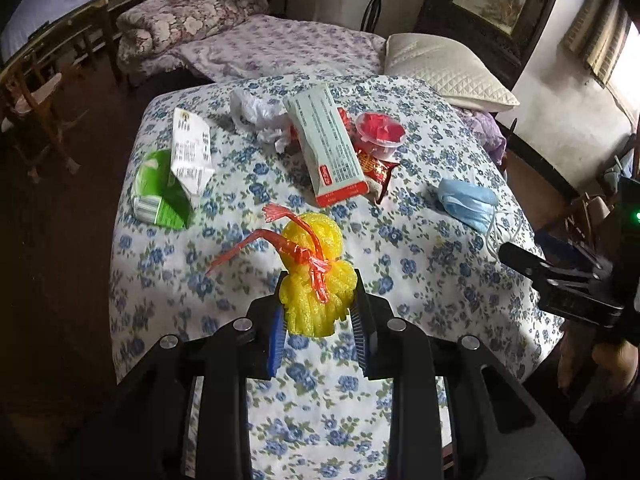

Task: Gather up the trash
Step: 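Grasp the yellow plastic bag with the left tool while the right tool grasps the blue mask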

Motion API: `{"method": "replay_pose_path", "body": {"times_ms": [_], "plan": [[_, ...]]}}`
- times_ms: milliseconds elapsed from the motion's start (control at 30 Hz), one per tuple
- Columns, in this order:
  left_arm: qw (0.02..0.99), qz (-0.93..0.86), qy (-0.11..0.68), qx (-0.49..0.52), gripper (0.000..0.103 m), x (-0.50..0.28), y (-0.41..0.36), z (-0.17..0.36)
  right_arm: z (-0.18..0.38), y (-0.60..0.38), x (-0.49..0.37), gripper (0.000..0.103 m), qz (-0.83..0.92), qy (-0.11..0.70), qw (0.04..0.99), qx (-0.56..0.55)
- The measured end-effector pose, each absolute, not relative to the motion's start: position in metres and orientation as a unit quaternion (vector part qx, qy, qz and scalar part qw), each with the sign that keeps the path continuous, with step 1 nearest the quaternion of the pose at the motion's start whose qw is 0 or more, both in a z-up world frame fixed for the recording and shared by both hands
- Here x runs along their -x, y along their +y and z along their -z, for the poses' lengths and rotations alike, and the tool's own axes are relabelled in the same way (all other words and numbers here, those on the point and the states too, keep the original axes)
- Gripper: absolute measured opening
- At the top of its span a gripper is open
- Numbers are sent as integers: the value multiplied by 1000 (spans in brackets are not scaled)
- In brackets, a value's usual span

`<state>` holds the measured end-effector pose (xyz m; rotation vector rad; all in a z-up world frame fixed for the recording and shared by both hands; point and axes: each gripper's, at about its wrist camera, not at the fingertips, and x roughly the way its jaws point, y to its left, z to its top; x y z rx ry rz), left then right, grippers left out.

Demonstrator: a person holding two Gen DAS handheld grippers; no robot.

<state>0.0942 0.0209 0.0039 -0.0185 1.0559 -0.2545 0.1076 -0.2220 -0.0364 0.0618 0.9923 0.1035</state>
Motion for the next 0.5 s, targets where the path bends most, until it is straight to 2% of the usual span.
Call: {"method": "replay_pose_path", "body": {"times_ms": [267, 500], "plan": [[848, 148, 509, 29, 29, -91, 28, 5, 50, -192, -152, 97, -47, 506, 859, 67], [851, 153, 502, 34, 29, -90, 27, 2, 52, -171, -169, 94, -74, 492, 859, 116]]}}
